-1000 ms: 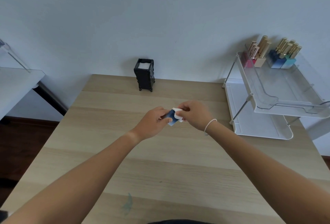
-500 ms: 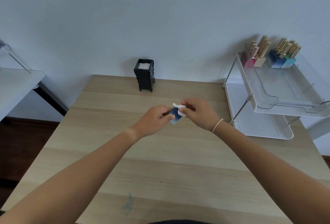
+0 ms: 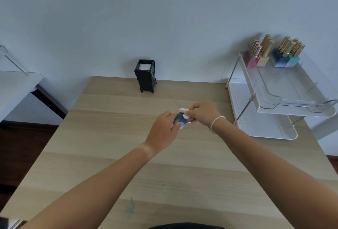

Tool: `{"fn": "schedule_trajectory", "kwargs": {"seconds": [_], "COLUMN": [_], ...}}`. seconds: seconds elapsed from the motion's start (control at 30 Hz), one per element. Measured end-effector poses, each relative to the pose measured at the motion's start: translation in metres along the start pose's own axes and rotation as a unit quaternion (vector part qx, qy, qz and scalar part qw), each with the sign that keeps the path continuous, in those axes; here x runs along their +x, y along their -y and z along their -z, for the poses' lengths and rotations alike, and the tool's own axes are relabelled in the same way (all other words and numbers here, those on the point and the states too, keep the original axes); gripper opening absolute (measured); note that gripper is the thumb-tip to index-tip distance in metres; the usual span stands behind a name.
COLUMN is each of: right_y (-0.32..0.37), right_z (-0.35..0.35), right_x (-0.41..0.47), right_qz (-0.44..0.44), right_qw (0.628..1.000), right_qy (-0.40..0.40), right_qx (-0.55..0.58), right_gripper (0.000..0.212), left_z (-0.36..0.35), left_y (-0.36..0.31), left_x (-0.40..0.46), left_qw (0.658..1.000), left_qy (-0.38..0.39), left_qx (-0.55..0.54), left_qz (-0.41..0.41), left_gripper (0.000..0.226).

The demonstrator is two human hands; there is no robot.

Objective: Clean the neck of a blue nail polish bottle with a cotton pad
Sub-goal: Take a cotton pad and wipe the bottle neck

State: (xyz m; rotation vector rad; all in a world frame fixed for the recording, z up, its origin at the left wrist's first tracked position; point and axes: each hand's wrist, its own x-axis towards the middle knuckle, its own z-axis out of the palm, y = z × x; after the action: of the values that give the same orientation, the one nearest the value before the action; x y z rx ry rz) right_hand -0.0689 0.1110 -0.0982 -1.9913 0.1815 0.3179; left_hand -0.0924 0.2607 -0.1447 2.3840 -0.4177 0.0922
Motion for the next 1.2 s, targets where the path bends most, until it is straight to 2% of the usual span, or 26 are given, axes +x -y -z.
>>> {"fn": "schedule_trajectory", "kwargs": {"seconds": [0.1, 0.2, 0.5, 0.7, 0.93, 1.1, 1.2], "right_y": [0.003, 0.004, -0.01, -0.013, -0.017, -0.016, -0.015], "right_z": [0.008, 0.011, 0.011, 0.016, 0.014, 0.011, 0.007], "right_x": [0.0, 0.0, 0.002, 0.001, 0.0, -0.002, -0.004], "right_qz": [-0.034, -0.058, -0.102, -0.079, -0.047, -0.006, 0.029], "right_qw": [0.99, 0.974, 0.936, 0.913, 0.92, 0.945, 0.968], "right_qy": [0.045, 0.077, 0.138, 0.181, 0.178, 0.152, 0.111], "right_qx": [0.127, 0.206, 0.307, 0.358, 0.346, 0.288, 0.223], "right_gripper": [0.01, 0.004, 0.014, 0.019, 0.019, 0.017, 0.02], "left_z": [0.008, 0.013, 0.016, 0.022, 0.024, 0.024, 0.022], "left_y": [0.001, 0.001, 0.005, 0.006, 0.01, 0.011, 0.009], "left_x": [0.001, 0.001, -0.003, 0.001, 0.004, 0.004, 0.004], "left_qw": [0.999, 0.998, 0.995, 0.993, 0.992, 0.993, 0.994], "left_qy": [0.006, 0.0, 0.013, -0.011, -0.004, 0.017, 0.017], "left_qx": [-0.037, -0.06, -0.083, -0.113, -0.117, -0.107, -0.099], "left_qz": [-0.018, -0.031, -0.048, -0.035, -0.039, -0.041, -0.036], "left_gripper": [0.017, 0.018, 0.015, 0.024, 0.025, 0.02, 0.018]}}
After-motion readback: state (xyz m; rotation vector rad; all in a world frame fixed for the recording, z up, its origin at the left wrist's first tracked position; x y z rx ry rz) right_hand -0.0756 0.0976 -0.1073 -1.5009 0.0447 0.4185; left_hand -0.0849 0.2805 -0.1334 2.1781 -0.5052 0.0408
